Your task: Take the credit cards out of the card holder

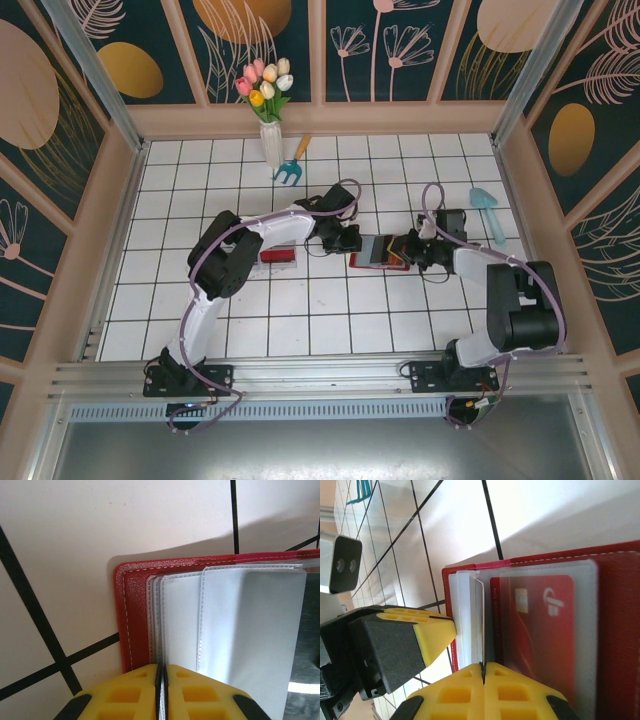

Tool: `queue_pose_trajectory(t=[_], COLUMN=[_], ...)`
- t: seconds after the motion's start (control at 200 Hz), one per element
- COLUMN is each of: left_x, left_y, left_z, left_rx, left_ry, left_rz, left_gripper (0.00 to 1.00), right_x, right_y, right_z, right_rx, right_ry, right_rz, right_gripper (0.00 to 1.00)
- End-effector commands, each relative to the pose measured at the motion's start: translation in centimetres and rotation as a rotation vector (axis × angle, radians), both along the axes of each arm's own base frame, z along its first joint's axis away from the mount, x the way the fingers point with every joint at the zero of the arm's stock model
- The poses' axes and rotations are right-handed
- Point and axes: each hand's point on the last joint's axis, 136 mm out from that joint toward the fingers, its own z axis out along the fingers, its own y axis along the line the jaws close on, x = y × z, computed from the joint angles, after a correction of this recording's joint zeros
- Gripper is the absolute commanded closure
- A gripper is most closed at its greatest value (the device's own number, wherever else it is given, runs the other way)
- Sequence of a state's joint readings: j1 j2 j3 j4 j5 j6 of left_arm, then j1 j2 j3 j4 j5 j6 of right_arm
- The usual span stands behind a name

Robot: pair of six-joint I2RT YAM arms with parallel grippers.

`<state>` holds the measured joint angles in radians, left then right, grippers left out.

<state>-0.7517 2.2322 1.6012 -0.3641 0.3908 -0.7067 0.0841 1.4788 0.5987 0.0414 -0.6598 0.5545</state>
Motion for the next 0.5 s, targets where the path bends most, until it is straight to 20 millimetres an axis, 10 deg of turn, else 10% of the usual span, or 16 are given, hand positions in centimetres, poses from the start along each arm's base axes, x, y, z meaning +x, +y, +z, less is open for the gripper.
queue_pose_trajectory(t=[0.0,0.495], left_x=[-0.5,0.7], left_y=[1.8,0.5], left_z=[-2.9,-0.6], left_rx=[0.1,0.042], left_ry=[0.045,0.006], left_rz=[0.012,0.02], left_gripper=[0.86,0.85], right_x=[-0.8,-1.0], right_y=[-1.0,-2.8], right_z=[-0.1,5.5], right_rx=[-0.043,-0.088], right_ry=[0.003,-0.088], right_rz=[-0.017,-0.074], right_gripper=[1.0,1.0])
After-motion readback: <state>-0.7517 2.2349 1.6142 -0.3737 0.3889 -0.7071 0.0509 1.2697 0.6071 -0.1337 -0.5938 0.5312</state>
